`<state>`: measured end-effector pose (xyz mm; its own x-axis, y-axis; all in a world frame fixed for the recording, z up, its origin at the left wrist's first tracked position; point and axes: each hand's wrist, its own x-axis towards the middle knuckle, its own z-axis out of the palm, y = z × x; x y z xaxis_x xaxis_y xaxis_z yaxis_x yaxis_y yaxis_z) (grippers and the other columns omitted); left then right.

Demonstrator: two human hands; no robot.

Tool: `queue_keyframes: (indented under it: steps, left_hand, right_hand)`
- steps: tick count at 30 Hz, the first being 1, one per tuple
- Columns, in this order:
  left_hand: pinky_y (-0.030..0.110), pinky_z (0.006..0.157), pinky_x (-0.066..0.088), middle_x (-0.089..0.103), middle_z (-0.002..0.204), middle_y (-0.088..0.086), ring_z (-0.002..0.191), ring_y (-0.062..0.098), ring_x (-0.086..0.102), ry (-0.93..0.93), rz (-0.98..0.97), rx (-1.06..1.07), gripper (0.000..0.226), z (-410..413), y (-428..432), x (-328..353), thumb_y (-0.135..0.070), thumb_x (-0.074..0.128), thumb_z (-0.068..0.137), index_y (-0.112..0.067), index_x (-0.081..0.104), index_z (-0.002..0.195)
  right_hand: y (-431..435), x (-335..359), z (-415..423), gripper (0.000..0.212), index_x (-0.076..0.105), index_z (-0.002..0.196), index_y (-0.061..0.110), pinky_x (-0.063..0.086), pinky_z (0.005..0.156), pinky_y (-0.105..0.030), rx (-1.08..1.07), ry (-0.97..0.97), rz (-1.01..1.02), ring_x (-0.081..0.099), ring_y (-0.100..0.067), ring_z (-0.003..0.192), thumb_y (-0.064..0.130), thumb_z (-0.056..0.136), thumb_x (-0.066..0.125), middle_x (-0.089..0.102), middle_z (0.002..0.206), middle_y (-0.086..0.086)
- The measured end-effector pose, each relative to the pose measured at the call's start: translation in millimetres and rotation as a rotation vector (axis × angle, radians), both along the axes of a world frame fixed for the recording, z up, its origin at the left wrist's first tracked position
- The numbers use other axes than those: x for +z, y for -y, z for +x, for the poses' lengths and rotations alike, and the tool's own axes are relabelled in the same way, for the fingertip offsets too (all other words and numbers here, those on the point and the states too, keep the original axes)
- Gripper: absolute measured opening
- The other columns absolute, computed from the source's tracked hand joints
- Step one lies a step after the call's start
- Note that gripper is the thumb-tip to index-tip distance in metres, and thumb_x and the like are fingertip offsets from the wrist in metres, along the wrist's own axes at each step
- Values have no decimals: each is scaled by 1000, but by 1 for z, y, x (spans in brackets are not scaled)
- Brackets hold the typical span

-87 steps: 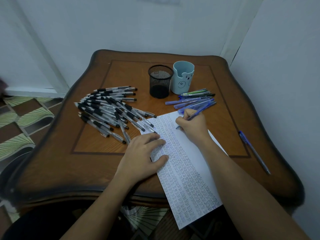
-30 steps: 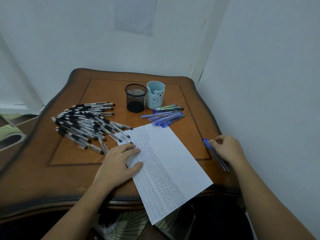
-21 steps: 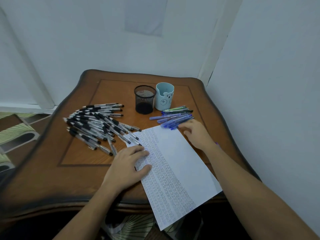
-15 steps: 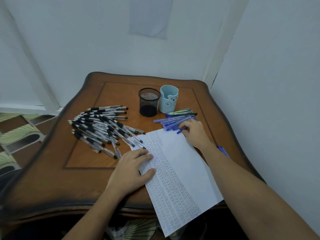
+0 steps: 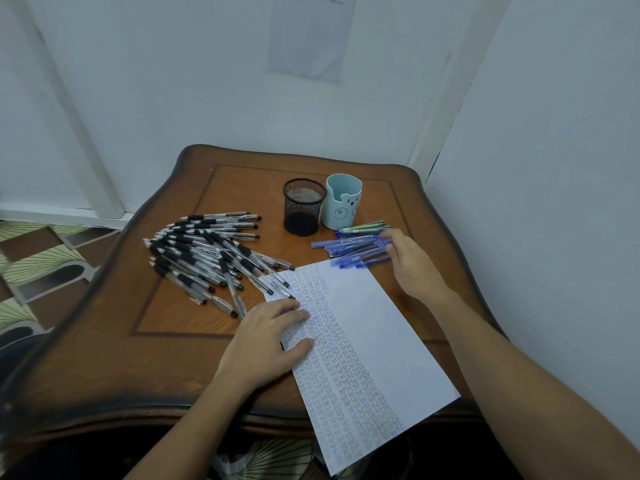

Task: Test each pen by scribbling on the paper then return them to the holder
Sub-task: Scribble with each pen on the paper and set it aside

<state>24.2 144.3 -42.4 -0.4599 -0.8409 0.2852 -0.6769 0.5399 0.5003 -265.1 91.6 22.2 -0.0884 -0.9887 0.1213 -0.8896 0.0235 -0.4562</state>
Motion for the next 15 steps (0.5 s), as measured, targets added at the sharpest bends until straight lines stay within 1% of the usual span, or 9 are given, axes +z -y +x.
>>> queue_keyframes:
  steps: [2,4,5,6,7,8,9,11,15]
  left_hand:
    - [22,101,24,54,130,-16,122,3,45,1,5,4,60,0,1,-1,-67,44,79,-33,64,124]
    - [23,102,24,54,129,-16,122,3,45,6,5,4,59,0,1,-3,-67,44,80,-33,64,124]
    - [23,102,25,54,129,-16,122,3,45,7,4,4,59,0,1,-3,-67,44,80,-33,64,124]
    - [23,102,25,54,130,-16,122,3,45,8,3,4,59,0,1,-3,-67,44,80,-33,64,124]
    - [23,102,25,53,130,-16,122,2,44,9,3,5,59,0,1,-3,-67,44,80,-33,64,125]
    - [23,102,24,53,130,-16,122,2,44,8,1,4,59,0,1,-3,-67,44,80,-33,63,125]
    - [23,102,24,53,130,-16,122,2,44,7,-1,4,59,0,1,-3,-67,44,80,-33,64,125]
    - [23,102,24,53,130,-17,122,2,44,9,1,3,59,-1,2,-2,-67,43,80,-33,63,125]
    - [25,101,27,55,129,-15,121,4,47,-2,-5,4,58,-1,2,-4,-66,45,81,-32,65,123]
  right_hand:
    - [-6,6,3,36,43,143,34,45,81,-10,3,217,12,55,-9,110,28,108,35,53,125,9]
    - [-11,12,9,30,50,134,33,43,73,-4,-15,384,-7,58,-9,110,28,107,39,56,120,12]
    - [-14,16,12,27,50,131,34,45,68,-5,-17,468,-24,61,-7,106,26,106,42,58,115,13]
    - [-15,19,16,28,48,130,36,46,62,-7,-16,560,-33,64,-1,95,23,106,43,59,108,13]
    - [-17,23,20,30,47,130,38,45,54,-8,-22,647,-27,64,3,78,21,105,45,59,99,12]
    - [-17,25,23,30,48,129,37,41,47,-11,-41,725,-13,59,2,60,21,104,46,58,89,9]
    - [-17,27,25,27,51,126,37,37,42,-15,-68,795,1,50,-3,50,21,104,47,56,82,4]
    - [-15,28,26,20,54,119,36,32,39,-20,-137,928,9,38,-7,48,24,103,50,53,74,-3]
    - [-13,25,29,12,53,114,28,26,37,-19,-217,1170,0,30,-10,46,23,102,54,47,64,-3]
